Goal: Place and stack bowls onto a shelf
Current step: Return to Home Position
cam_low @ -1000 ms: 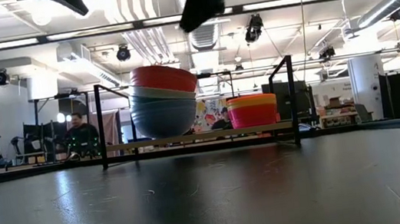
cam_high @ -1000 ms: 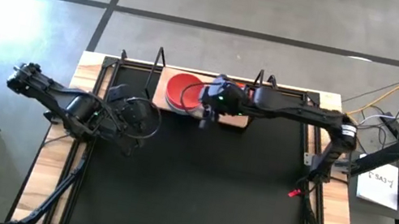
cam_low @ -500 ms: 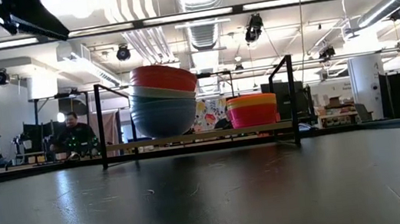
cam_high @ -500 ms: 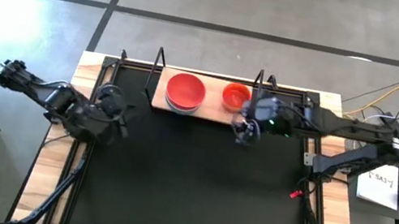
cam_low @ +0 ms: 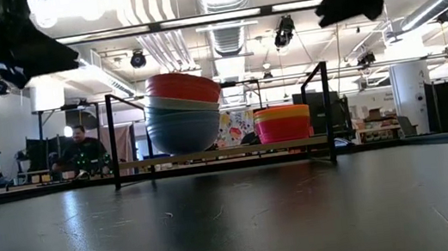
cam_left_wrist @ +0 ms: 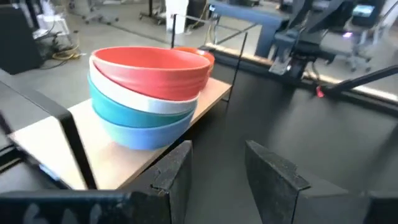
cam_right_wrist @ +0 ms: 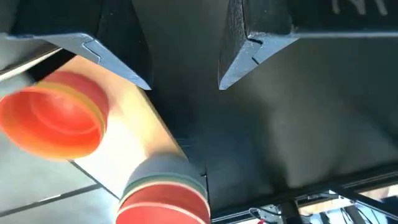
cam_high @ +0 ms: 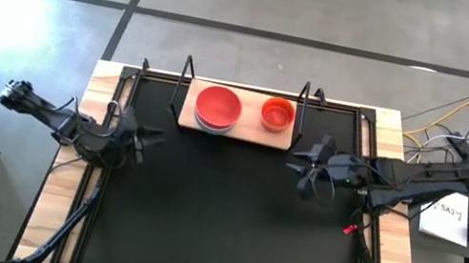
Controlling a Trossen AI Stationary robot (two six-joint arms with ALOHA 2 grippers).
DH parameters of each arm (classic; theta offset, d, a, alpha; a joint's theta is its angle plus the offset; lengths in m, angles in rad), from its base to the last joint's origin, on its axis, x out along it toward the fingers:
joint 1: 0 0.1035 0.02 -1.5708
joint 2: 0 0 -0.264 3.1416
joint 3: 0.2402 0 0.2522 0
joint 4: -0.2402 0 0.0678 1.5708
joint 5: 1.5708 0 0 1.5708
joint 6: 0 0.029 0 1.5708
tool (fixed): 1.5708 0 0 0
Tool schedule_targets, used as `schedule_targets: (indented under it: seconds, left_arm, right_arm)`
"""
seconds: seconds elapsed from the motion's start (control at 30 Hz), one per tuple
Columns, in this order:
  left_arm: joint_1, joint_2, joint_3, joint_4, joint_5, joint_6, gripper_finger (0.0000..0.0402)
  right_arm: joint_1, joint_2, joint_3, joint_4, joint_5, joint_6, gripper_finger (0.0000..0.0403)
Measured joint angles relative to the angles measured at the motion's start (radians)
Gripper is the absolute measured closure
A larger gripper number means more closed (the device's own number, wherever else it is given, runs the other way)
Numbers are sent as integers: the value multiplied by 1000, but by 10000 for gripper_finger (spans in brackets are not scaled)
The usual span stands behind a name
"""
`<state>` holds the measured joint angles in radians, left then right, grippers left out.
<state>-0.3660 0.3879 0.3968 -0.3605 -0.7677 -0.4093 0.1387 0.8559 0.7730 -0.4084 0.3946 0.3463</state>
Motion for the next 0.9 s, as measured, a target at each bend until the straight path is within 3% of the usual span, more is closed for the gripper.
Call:
schedule_targets:
  seconds: [0.3,0.57,0.77,0.9]
  left_arm:
    - [0,-113,-182,157,1,13,271]
    - [0,-155,-374,450,35,75,271]
    - [1,-167,-375,466,53,121,271]
    - [1,-164,-360,465,49,146,271]
  right_arm:
    - [54,-78,-273,268,40,63,232]
    - [60,-68,-462,606,54,55,232]
    - [61,-67,-630,906,54,56,232]
    - [60,-68,-712,1013,54,72,232]
